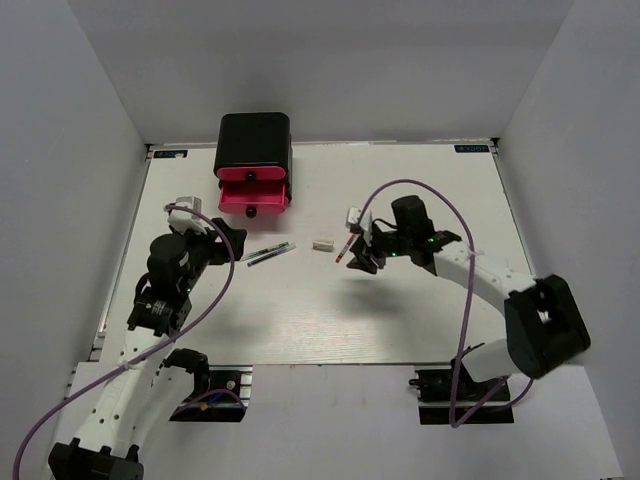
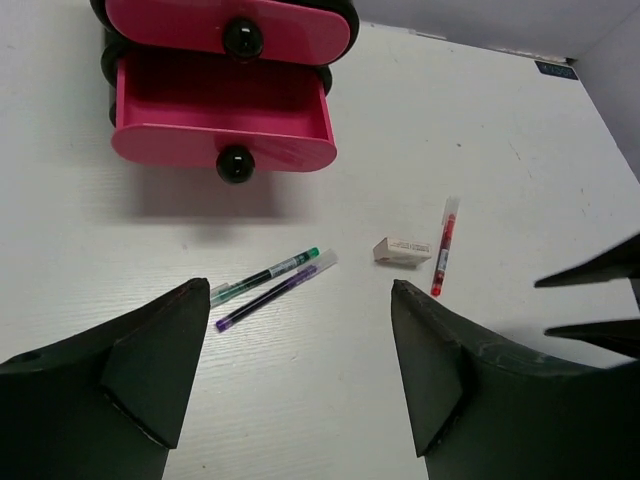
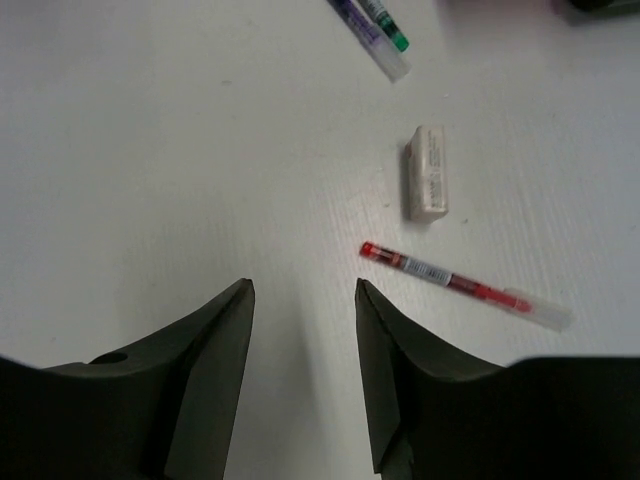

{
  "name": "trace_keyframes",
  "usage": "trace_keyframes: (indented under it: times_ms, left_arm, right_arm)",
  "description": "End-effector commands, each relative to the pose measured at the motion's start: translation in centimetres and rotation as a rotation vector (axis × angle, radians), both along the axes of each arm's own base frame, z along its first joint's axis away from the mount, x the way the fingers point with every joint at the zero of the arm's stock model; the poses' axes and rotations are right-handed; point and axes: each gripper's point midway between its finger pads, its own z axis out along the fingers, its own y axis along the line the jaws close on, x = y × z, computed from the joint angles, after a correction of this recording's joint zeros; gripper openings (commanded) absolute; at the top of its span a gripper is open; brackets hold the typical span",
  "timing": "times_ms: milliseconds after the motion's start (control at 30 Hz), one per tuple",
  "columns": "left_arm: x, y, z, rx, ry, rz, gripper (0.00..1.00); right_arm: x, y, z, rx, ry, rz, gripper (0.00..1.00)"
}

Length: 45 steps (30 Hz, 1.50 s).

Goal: Sort the stationery into containers
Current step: Pick up the stationery from the center of the board.

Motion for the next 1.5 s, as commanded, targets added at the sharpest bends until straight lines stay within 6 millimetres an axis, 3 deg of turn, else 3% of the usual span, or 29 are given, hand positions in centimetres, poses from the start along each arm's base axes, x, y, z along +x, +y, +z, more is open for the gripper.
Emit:
trace_keyframes:
  times_ms: [0,100,200,233,433,867,1067,1133,1200,1267,1300,1333,1400,1433,1467]
  left_arm:
    - [-0.6,0.1,-0.1,0.051,-0.003,-0.022,0.83]
    - [-0.6,0.6,0.1,0.061,-0.002,-0.009,0.83]
    - [-0.8,0.8,0.6,0.061,-0.011,0.0,0.83]
    - [-0.9,0.8,0.9,0.059,-0.022,0.0,0.83]
    - [-1.1,0.9,1.3,0.055,-0.04,0.001,0.84]
    - [-1.2,0.3,1.1,0.051,-0.03,-0.029,0.84]
    - [-1.1,0.3,0.9,0.052,-0.021,-0.03,0.84]
    - [-1.1,0.3,0.9,0.052,-0.021,-0.03,0.84]
    - [-1.1,0.3,0.9,0.052,-0.021,-0.03,0.84]
    - [-1.1,0.3,0.9,0.052,-0.021,-0.03,0.84]
    - [-1.1,0.3,0.9,0.052,-0.021,-0.03,0.84]
    - [-1.1,0.3,0.9,0.052,-0.021,-0.03,0.84]
    - [-1.1,0.3,0.9,0.052,-0.021,-0.03,0.84]
    - [-1.0,0.3,0.6,0.054,-0.012,-0.03,0.84]
    - [-1.0,0.3,0.6,0.054,-0.012,-0.03,0.84]
  right_arm:
    - [3.2,2.1,0.3,-0.047,-0.055,-0.03,0.52]
    - [4.9,3.3,-1.3,-0.082,-0.033,-0.049,0.55]
    - [6.1,4.6,-0.9,-0.07,-0.026,-0.066,0.57]
    - [6.8,4.9,-1.9,-0.085,-0.011,-0.07,0.57]
    - [8.9,6.7,-3.0,-0.103,-0.008,-0.076,0.57]
    - [10.8,8.0,-7.2,-0.209,0.01,-0.081,0.57]
    - [10.4,7.6,-8.5,-0.243,0.015,-0.072,0.39]
    - [10.3,7.5,-8.6,-0.251,0.018,-0.067,0.27]
    - [9.9,7.4,-8.3,-0.258,0.019,-0.047,0.12]
    - [10.5,7.7,-6.6,-0.246,-0.023,-0.037,0.03]
    - [9.9,7.7,-6.2,-0.257,-0.015,-0.024,0.0]
    - [10.6,8.1,-3.9,-0.233,-0.064,-0.021,0.0]
    - [10.3,8.4,-2.7,-0.246,-0.096,-0.001,0.0]
    - [11.1,8.8,-0.4,-0.229,-0.141,-0.011,0.0]
    - [11.2,9.2,0.5,-0.23,-0.167,-0.012,0.0]
